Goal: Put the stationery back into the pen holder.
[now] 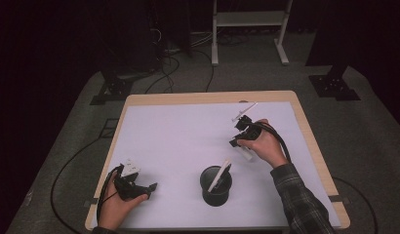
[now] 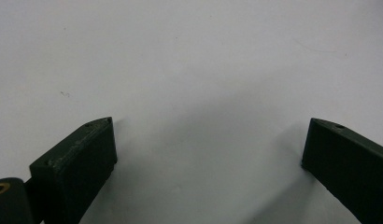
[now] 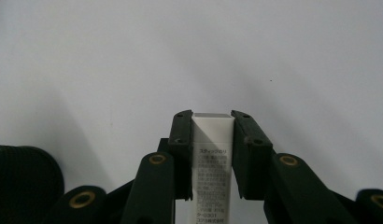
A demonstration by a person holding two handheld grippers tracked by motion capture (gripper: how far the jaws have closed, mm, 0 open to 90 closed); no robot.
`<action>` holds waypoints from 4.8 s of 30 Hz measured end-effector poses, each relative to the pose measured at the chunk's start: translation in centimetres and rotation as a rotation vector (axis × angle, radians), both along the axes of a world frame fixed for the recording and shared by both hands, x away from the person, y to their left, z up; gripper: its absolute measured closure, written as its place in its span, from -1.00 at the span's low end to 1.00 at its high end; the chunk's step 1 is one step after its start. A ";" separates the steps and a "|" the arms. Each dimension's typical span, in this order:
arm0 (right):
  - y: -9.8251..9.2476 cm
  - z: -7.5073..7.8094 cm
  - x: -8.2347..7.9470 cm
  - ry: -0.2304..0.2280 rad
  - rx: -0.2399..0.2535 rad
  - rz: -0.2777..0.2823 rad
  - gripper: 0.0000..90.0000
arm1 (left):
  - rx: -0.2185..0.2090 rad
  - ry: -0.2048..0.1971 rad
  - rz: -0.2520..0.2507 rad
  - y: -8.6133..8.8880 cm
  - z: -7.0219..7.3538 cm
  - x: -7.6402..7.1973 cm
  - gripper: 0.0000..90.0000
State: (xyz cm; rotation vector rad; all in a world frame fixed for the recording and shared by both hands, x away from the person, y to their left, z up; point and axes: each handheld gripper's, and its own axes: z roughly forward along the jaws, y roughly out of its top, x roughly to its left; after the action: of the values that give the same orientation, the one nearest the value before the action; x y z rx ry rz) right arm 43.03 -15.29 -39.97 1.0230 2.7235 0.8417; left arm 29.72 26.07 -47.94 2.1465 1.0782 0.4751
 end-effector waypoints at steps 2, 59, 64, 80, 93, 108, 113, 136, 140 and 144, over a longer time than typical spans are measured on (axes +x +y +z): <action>-0.4 0.2 -0.3 -0.008 0.020 -0.001 0.56 | 0.000 0.000 0.000 0.0 0.0 0.0 -0.95; -3.4 5.9 -13.4 -0.206 0.407 0.119 0.56 | 0.002 0.005 -0.001 0.0 0.0 0.0 -0.95; -2.7 6.2 -13.7 -0.205 0.429 0.146 0.56 | 0.002 0.005 -0.001 0.0 0.0 0.0 -0.95; 0.5 6.3 -13.7 -0.198 0.440 0.224 0.56 | 0.002 0.005 -0.001 0.0 0.0 0.0 -0.95; 2.9 5.8 -13.5 -0.197 0.421 0.257 0.56 | 0.002 0.005 -0.001 0.0 0.0 0.0 -0.95; 2.9 4.6 -13.7 -0.158 0.407 0.269 0.56 | 0.001 0.005 -0.001 0.0 0.0 0.0 -0.95; 2.5 4.1 -13.9 -0.145 0.399 0.267 0.56 | 0.002 0.005 -0.001 0.0 0.0 0.0 -0.95; 2.2 2.0 -14.7 -0.096 0.344 0.286 0.55 | 0.002 0.004 -0.001 0.0 0.0 0.0 -0.95; 2.2 2.1 -14.8 -0.102 0.352 0.290 0.56 | 0.001 0.004 -0.001 0.0 0.0 0.0 -0.95; 2.1 2.5 -14.9 -0.111 0.363 0.286 0.56 | 0.002 0.005 -0.001 0.0 0.0 0.0 -0.95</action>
State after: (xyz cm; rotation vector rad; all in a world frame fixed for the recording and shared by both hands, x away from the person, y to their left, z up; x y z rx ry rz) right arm 28.16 -13.17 -37.47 0.6117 2.7173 1.4337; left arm 29.74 26.08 -47.91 2.1505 1.0798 0.4713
